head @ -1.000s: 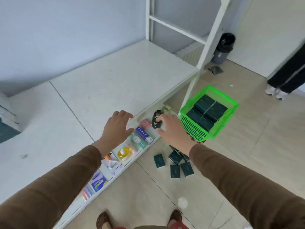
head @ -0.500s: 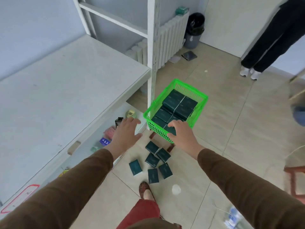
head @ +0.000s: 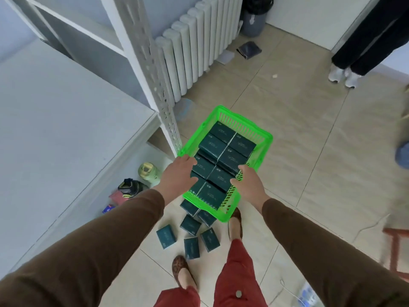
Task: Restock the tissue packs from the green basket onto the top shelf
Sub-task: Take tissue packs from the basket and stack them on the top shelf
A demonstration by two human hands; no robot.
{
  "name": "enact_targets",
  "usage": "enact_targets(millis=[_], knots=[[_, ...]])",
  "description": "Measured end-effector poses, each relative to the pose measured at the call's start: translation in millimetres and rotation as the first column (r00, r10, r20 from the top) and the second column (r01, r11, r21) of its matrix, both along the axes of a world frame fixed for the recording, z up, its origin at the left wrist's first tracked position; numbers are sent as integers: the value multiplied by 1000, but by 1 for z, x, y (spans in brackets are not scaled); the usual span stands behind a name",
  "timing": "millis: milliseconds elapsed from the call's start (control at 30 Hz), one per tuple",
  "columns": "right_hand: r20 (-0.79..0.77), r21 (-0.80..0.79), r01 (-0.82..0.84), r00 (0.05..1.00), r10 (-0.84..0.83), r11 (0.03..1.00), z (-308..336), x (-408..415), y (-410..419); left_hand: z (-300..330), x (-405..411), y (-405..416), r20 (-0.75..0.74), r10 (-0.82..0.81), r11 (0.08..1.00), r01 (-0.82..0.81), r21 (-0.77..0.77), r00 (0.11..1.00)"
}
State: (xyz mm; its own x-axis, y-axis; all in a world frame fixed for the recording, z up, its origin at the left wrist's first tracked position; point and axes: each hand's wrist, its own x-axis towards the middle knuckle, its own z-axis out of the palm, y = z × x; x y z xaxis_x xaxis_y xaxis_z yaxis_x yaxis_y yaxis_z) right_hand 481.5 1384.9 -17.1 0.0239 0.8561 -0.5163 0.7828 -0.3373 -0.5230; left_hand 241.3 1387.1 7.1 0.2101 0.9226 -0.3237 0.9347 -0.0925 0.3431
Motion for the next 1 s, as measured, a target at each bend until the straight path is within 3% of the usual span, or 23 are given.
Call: enact_targets(millis=[233, 367, 533, 633, 767, 933, 1000], knots=[[62, -155, -10, 998, 20, 988, -96, 34, 109, -83, 51, 112, -99, 9, 987, -25, -157, 995], [169, -149, -146, 971, 170, 978, -147, 44, 150, -138, 73, 172, -182, -44, 981, 8, -191, 982], [363, -122, -379, 843, 397, 917, -194, 37, 160, -196, 87, 222, -350, -161, 980, 109, -163, 923], [446, -123, -470, 761, 472, 874, -212, 33, 151, -224, 91, 230, -433, -264, 964, 228, -134, 862], [441, -184, -498, 729, 524, 847, -226, 32, 148, -241, 85, 222, -529, -281, 956, 283, -79, 801], [391, -222, -458, 767, 509, 861, -208, 37, 157, -219, 78, 196, -580, -334, 940, 304, -152, 743], [342, -181, -427, 817, 463, 886, -193, 41, 154, -202, 73, 175, -564, -283, 959, 239, -152, 776]])
